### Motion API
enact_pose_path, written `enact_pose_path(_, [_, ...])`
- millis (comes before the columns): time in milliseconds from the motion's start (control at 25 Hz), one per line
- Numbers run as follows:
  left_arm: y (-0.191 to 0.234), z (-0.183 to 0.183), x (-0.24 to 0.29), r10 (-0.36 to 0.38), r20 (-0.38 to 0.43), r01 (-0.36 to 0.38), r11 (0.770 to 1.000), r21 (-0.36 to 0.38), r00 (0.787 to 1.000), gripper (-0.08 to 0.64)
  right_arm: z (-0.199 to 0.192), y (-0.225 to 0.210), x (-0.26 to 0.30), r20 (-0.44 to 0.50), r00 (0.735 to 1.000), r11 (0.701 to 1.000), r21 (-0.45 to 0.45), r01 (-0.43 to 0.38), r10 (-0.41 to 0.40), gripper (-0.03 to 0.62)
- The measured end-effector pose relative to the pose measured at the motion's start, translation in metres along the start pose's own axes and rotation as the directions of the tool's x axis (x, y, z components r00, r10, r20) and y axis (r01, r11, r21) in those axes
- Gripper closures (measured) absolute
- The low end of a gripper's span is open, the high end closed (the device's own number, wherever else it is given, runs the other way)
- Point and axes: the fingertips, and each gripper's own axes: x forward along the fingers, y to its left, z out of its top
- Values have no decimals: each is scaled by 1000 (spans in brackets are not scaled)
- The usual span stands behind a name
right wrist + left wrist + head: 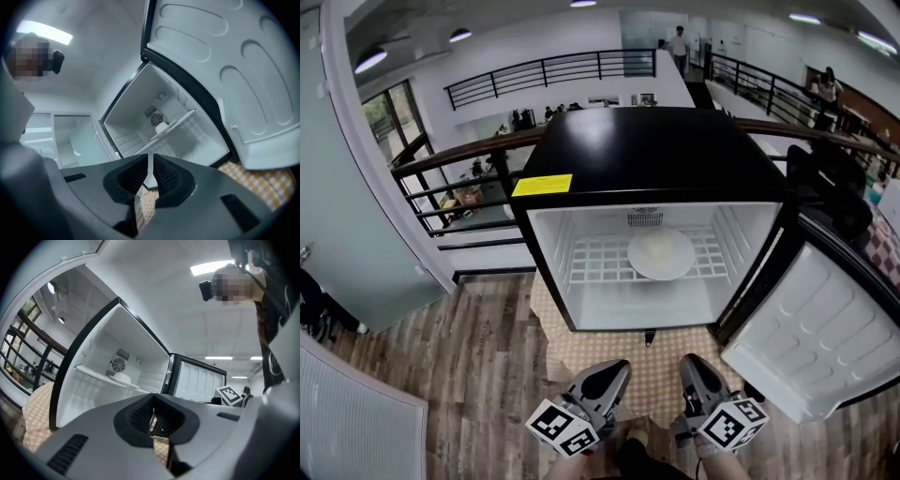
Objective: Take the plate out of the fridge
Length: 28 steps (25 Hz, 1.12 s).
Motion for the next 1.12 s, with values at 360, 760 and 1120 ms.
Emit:
enact_pose_path(360, [25,-1,42,-16,-28,16,1000,-1,999,551,19,-32,59,-38,996,983,161,89,-84,540])
enact_pose_path(760, [47,-2,68,-27,-22,27,1000,-5,999,551,39,-44,104,-32,996,920,382,91,-85,487])
enact_pose_path(1120, [59,-1,81,-73,-51,72,997,-26,996,551,55,-46,144,-8,995,833,547,87,-99,405])
